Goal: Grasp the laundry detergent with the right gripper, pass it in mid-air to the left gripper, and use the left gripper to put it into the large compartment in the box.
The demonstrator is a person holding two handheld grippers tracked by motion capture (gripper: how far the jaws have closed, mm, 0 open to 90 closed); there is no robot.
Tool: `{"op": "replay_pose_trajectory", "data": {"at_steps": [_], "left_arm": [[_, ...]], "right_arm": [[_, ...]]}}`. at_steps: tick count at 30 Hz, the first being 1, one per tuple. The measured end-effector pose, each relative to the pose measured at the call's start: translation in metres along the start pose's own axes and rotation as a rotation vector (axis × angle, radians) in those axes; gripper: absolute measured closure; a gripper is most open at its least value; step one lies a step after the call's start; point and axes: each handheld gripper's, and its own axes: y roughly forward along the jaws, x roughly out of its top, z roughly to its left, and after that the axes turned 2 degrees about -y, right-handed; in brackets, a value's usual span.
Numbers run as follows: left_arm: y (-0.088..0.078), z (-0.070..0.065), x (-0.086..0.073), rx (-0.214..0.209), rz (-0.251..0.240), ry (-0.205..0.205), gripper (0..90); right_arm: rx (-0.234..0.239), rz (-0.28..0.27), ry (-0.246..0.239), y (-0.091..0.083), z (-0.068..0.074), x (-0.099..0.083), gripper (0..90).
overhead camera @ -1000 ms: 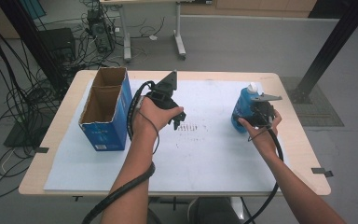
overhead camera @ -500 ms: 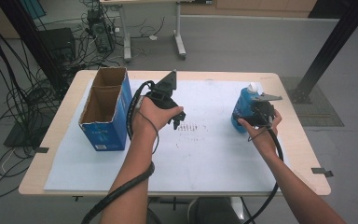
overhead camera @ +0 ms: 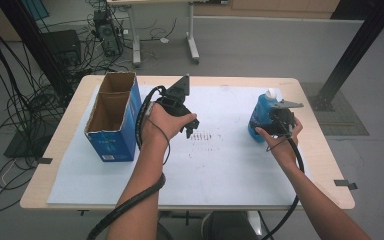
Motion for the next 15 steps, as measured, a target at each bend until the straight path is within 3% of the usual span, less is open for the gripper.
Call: {"op": "replay_pose_trajectory", "data": {"at_steps": [15], "left_arm": [[0.0011,-0.0008,-0.0006,-0.002,0.004,0.002,7.0]], "right_arm": [[0.007,0.004,0.009,0.0011,-0.0015,-0.0004,3.0]]}}
